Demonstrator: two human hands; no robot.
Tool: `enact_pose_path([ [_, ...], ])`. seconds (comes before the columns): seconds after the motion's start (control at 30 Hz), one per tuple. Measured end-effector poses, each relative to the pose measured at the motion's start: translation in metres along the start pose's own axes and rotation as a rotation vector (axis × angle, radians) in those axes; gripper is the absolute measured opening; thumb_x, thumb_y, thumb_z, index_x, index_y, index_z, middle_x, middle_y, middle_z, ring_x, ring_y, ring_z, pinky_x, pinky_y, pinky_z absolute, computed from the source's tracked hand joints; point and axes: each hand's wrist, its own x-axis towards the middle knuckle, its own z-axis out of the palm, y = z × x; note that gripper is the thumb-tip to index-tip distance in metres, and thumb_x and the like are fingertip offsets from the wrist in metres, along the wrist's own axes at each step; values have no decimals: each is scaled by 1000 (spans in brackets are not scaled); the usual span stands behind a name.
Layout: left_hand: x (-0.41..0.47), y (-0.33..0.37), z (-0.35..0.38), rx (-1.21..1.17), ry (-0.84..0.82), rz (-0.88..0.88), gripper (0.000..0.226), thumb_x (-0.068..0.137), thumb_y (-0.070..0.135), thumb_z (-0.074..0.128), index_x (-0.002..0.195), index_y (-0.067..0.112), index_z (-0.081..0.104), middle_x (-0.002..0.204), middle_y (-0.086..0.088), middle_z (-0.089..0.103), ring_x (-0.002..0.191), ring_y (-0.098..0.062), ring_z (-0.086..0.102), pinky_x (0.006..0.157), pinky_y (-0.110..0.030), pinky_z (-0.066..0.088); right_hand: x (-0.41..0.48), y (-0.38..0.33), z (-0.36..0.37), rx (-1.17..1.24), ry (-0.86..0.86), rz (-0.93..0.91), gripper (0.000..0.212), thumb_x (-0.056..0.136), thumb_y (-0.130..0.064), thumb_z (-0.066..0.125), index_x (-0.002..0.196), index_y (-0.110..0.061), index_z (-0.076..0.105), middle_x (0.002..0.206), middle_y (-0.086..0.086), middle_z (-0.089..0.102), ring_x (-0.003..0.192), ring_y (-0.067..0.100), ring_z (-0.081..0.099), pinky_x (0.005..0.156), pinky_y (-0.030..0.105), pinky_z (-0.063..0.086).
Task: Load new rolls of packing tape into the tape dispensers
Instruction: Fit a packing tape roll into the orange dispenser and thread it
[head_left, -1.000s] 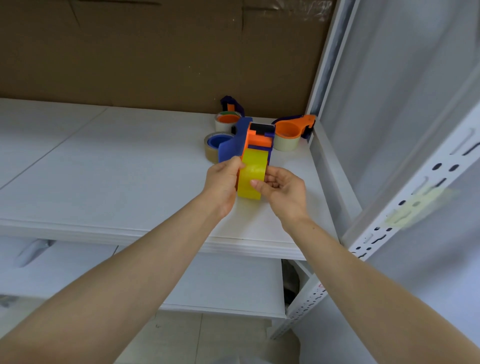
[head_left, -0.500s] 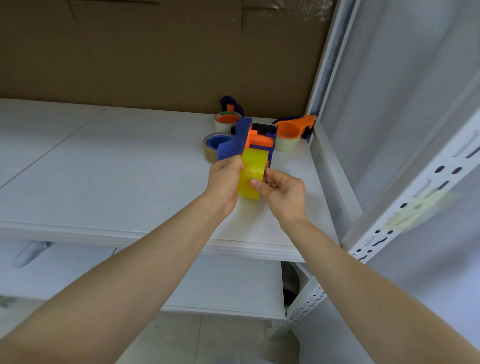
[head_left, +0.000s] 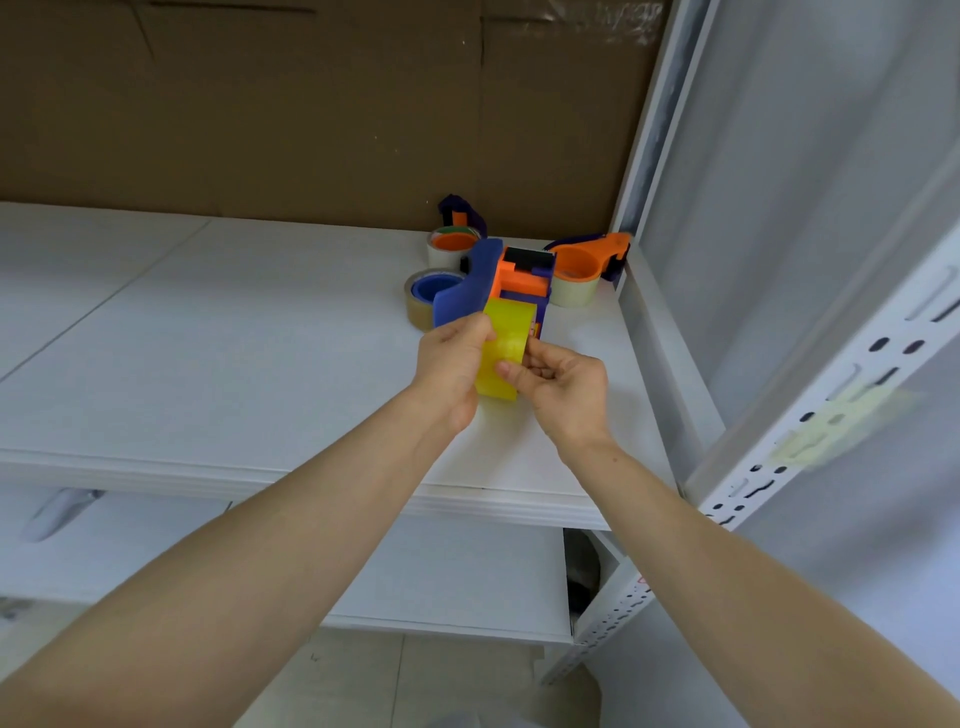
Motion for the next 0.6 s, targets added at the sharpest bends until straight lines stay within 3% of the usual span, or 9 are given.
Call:
enact_pose_path([
  [0.1, 2, 0, -1, 11, 3, 7, 15, 82, 1, 49, 78, 13, 56, 82, -7, 57, 81, -19, 54, 69, -29, 46, 0, 0, -2, -27, -10, 3, 30, 79, -5, 72, 109, -11, 69, 86, -8, 70, 83, 12, 68, 89, 34, 55],
  [0.2, 4, -2, -7, 7, -102, 19, 22, 82, -1, 46, 94, 9, 62, 87, -9, 62, 80, -18, 59, 66, -27, 50, 4, -4, -7, -87, -28, 21, 37, 76, -11, 76, 112, -11, 66, 93, 0, 69, 87, 17, 67, 89, 41, 55],
  [0.3, 3, -2, -11, 13, -192, 55, 35, 80, -7, 43, 106, 3, 64, 92, -11, 65, 80, -18, 62, 63, -23, 54, 8, -9, -14, -374, 53, -104, 66, 72, -24, 80, 131, -18, 50, 112, -4, 52, 100, 12, 55, 88, 29, 51],
  [0.33, 3, -1, -11, 15, -201, 57, 35, 80, -8, 43, 105, 3, 65, 92, -11, 65, 79, -18, 63, 64, -23, 54, 9, -12, -17, -451, 68, -197, 67, 74, -24, 78, 134, -18, 48, 115, -4, 46, 104, 12, 51, 90, 27, 48],
  [0.4, 2, 0, -11, 20, -214, 53, 38, 78, -10, 42, 105, 4, 66, 93, -12, 66, 81, -20, 63, 71, -29, 54, 14, -17, -20, -562, 24, -366, 49, 82, -18, 71, 128, -14, 57, 117, 3, 48, 112, 18, 48, 95, 30, 46],
  [0.47, 1, 0, -11, 31, -222, 43, 44, 76, -10, 41, 111, 2, 65, 99, -15, 66, 87, -23, 61, 80, -35, 52, 19, -25, -23, -701, -50, -419, 33, 86, -15, 65, 119, -10, 65, 116, 7, 55, 113, 23, 50, 95, 29, 44],
  [0.6, -1, 0, -11, 48, -241, 31, 49, 74, -14, 39, 113, 3, 63, 96, -12, 64, 86, -22, 60, 76, -31, 51, 26, -40, -24, -877, -135, -497, 22, 88, -16, 62, 104, -5, 72, 109, 10, 62, 105, 24, 56, 88, 35, 47],
])
